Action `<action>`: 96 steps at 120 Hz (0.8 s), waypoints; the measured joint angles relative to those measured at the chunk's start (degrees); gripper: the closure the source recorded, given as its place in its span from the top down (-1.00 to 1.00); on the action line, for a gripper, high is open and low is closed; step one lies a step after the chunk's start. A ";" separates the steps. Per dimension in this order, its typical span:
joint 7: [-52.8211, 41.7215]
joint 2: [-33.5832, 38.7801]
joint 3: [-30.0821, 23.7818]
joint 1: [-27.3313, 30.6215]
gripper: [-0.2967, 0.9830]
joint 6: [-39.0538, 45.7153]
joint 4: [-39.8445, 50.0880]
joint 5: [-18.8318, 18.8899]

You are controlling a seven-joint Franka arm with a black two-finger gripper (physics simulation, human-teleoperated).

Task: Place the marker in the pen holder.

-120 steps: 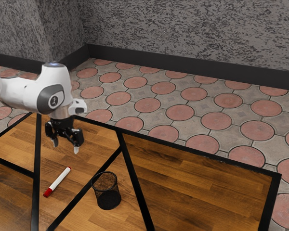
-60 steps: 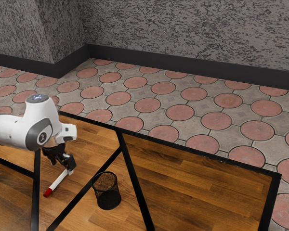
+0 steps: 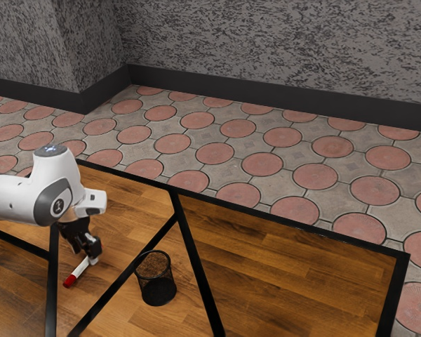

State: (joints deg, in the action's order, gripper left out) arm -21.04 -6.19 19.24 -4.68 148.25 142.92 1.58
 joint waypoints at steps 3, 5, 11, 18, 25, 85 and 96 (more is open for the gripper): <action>-0.15 0.00 0.00 0.00 0.11 -0.12 -0.02 -0.01; -0.25 0.00 0.00 0.00 0.08 -0.19 -0.02 -0.02; -0.52 0.00 0.00 0.00 0.01 -0.38 -0.06 -0.02; -0.81 0.00 0.00 0.00 -0.10 -0.53 -0.07 -0.02; -1.07 0.00 0.00 -0.01 -0.22 -0.63 -0.07 -0.02; -2.00 4.86 -1.97 0.32 -0.55 -0.39 -1.02 0.37; -1.95 10.91 -6.71 2.48 -0.56 1.38 -1.68 0.41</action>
State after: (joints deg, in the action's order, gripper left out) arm -22.99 4.72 12.53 -2.21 149.63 141.23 1.99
